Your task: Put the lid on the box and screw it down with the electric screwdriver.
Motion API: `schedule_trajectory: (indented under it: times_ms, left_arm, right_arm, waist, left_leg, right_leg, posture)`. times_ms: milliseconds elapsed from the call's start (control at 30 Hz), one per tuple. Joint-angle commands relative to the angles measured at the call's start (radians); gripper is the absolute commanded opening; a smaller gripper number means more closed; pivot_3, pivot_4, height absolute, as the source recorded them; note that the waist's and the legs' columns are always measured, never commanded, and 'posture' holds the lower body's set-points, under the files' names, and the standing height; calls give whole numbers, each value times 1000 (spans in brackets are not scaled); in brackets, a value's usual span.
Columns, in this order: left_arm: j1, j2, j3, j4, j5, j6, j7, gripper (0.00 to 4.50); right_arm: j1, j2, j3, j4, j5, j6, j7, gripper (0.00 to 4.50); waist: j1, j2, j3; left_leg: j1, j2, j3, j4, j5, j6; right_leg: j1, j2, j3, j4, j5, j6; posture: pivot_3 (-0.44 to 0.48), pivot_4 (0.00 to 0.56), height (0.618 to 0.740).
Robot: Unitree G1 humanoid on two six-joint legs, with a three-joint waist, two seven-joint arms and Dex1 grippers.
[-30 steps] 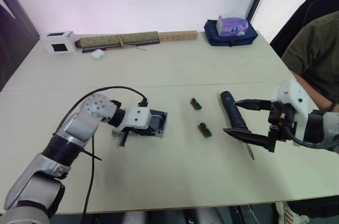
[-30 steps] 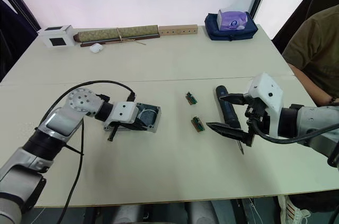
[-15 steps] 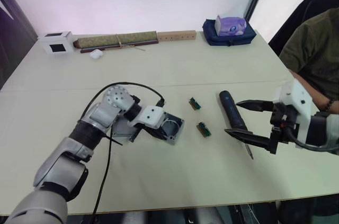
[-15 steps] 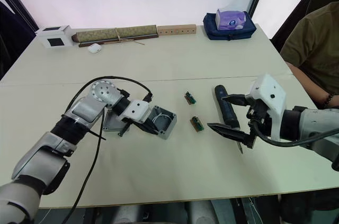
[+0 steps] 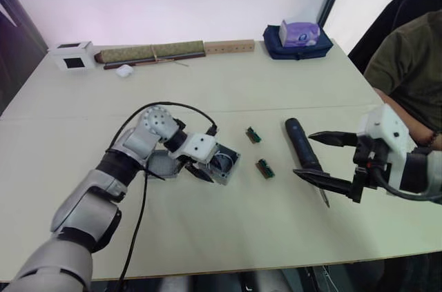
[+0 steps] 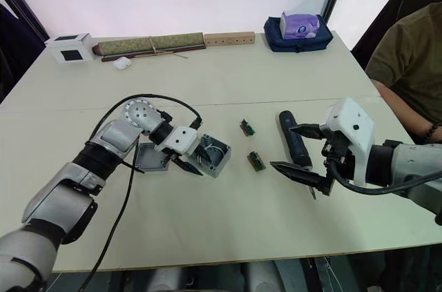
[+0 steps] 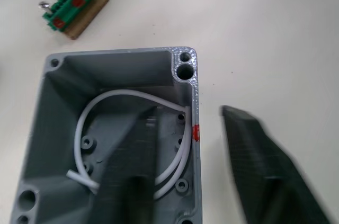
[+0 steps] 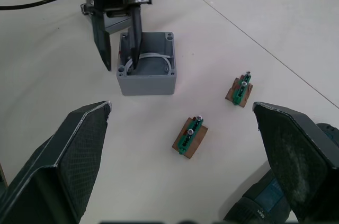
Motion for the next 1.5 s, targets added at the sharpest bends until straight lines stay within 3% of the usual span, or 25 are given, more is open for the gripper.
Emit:
schedule_trajectory:
  times_ms: [33,100,133,167,300,500,733,1067,1200,1467,1500]
  left_arm:
    - [5,48,81,-127,-92,127,-2,3633]
    - [27,83,129,-196,-120,201,16,4319]
    - [39,100,151,-229,-132,237,29,4423]
    - [60,124,182,-270,-145,282,56,4423]
    - [269,206,434,-473,-82,502,438,4423]
    - [500,211,612,-769,-107,906,715,4423]
    - [679,39,705,-968,-100,1177,1001,4423]
    - [767,-89,732,-892,-97,1164,1186,4423]
    - [805,-127,733,-914,-128,1203,1215,3390]
    - [782,-169,773,-917,-185,1266,1266,187]
    - [746,-171,785,-910,-198,1264,1268,40]
  right_arm:
    - [-19,-16,-16,-6,15,-16,4,4500]
    - [-29,-17,1,-2,13,-24,6,4500]
    - [-34,-17,9,1,13,-28,8,4500]
    - [-44,-15,21,6,12,-32,11,4500]
    - [-161,9,172,54,-21,-80,38,4500]
    - [-276,19,299,132,-78,-125,114,4500]
    - [-369,43,399,206,-145,-164,189,4500]
    - [-405,47,410,219,-165,-156,230,4500]
    - [-392,42,393,212,-162,-148,230,4500]
    - [-379,43,377,202,-159,-135,223,4500]
    - [-375,46,375,199,-158,-131,219,4500]
  waist:
    - [3,0,0]
    - [3,0,0]
    - [3,0,0]
    - [2,0,0]
    - [-15,0,0]
    - [-1,0,0]
    - [6,-1,0]
    - [4,-1,0]
    - [3,0,0]
    - [-1,0,-1]
    - [0,1,-1]
  left_leg:
    - [0,0,0,0,0,0]
    - [0,0,0,0,0,0]
    - [0,0,0,0,0,0]
    - [0,0,0,0,0,0]
    - [4,1,0,-1,0,0]
    - [3,0,1,-1,0,0]
    - [3,0,1,0,0,0]
    - [4,0,0,0,0,0]
    - [4,0,0,0,0,0]
    - [6,0,0,0,0,0]
    - [6,0,0,0,0,0]
  right_leg:
    - [0,0,0,1,0,0]
    - [0,0,0,0,0,0]
    - [0,0,0,0,0,0]
    - [0,0,0,0,0,0]
    - [0,0,2,1,0,0]
    - [1,-1,1,2,0,1]
    - [2,-3,1,1,0,1]
    - [2,-1,0,1,0,0]
    - [2,-2,1,1,0,0]
    - [2,-1,1,3,0,0]
    - [2,-1,1,3,0,0]
  posture:
    - [0,150,740]
    - [0,150,740]
    - [0,150,740]
    - [0,150,740]
    - [0,150,740]
    - [0,150,740]
    - [0,150,740]
    - [0,150,740]
    - [0,150,740]
    - [0,150,740]
    - [0,150,740]
